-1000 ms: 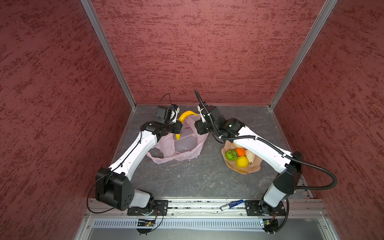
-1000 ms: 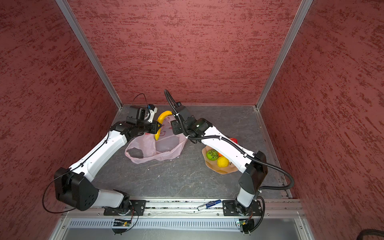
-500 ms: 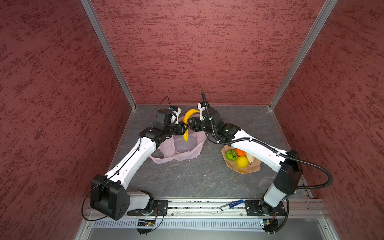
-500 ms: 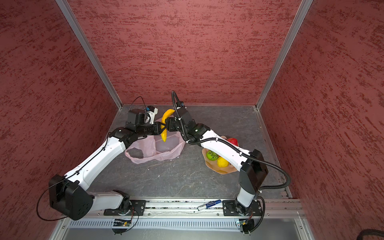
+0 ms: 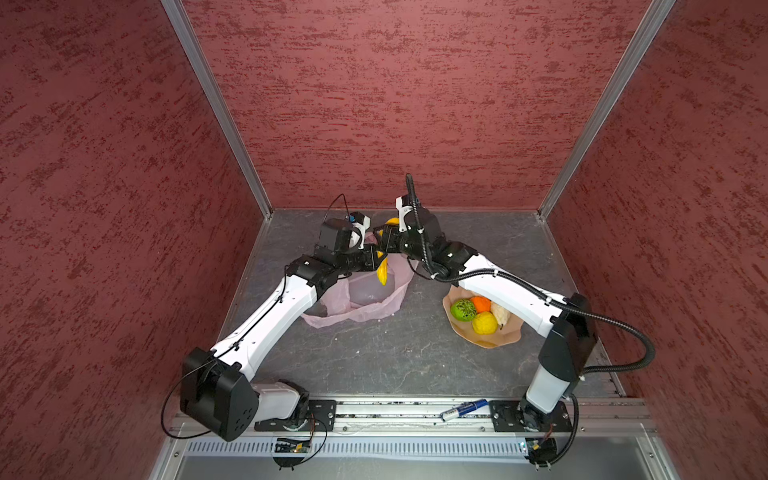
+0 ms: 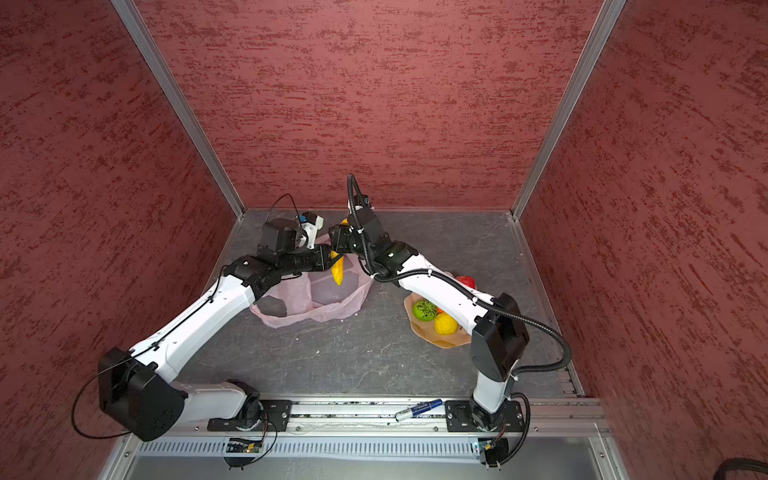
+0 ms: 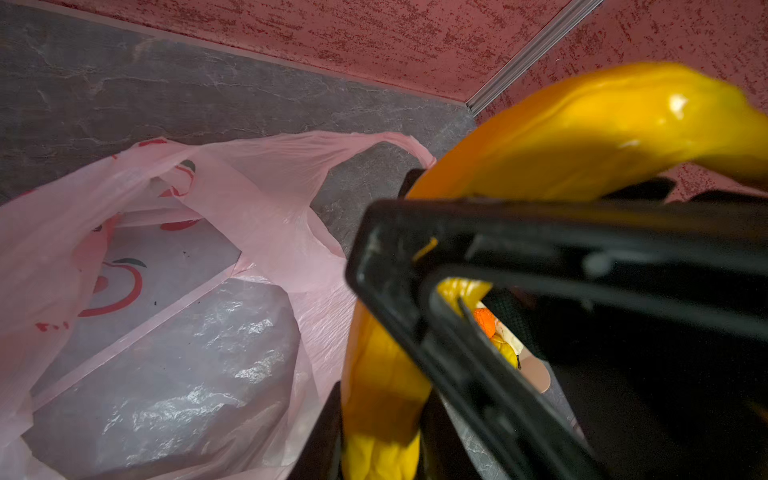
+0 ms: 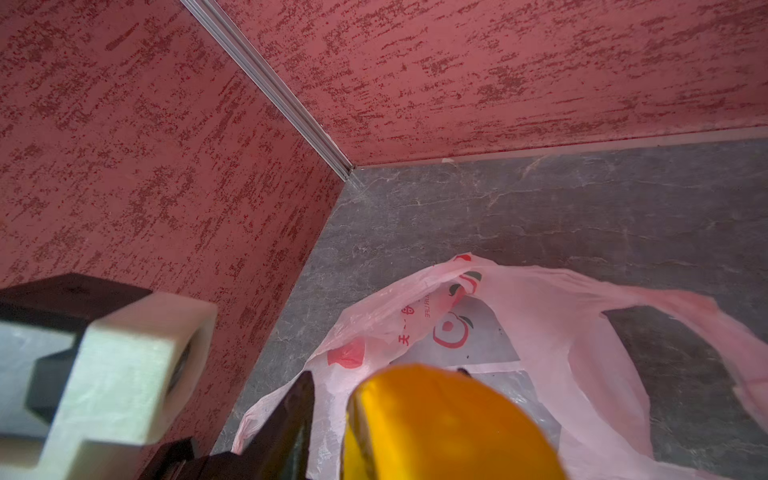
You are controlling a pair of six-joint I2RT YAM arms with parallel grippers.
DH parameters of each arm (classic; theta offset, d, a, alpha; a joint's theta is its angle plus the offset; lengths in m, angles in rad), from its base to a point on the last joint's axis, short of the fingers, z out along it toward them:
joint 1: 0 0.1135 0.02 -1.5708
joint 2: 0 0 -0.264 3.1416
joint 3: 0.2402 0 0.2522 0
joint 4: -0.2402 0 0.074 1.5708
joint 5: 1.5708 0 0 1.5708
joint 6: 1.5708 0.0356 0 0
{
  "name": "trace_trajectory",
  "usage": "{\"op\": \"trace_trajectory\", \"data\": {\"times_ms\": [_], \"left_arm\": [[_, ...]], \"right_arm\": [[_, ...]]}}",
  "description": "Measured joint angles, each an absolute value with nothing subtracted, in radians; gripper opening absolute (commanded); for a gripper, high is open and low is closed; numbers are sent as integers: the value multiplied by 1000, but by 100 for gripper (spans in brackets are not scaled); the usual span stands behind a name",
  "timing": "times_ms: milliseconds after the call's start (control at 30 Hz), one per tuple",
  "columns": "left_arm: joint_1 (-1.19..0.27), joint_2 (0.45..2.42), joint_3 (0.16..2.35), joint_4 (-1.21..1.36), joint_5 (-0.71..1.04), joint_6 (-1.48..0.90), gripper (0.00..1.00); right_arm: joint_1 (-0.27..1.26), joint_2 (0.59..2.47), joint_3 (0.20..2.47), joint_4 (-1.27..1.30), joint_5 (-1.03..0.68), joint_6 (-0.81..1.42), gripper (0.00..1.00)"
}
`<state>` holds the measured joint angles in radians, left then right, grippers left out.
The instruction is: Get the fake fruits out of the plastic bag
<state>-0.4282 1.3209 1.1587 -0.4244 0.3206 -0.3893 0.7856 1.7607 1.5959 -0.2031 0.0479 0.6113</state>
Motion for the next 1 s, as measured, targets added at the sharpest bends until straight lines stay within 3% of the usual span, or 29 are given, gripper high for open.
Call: {"op": "trace_trajectory", "data": {"times_ms": [400, 733, 1000], "left_arm": [[-434, 1321, 1158, -406, 309, -408, 17], [-446, 1297, 1125, -389, 311, -414, 49], [-461, 1229, 1058, -384, 313, -423, 58]], "right_arm": [[770, 1765, 1596, -184, 19, 628, 19], [761, 1766, 1596, -191, 20, 627, 13], [732, 1748, 1570, -235, 39, 615, 11]]}}
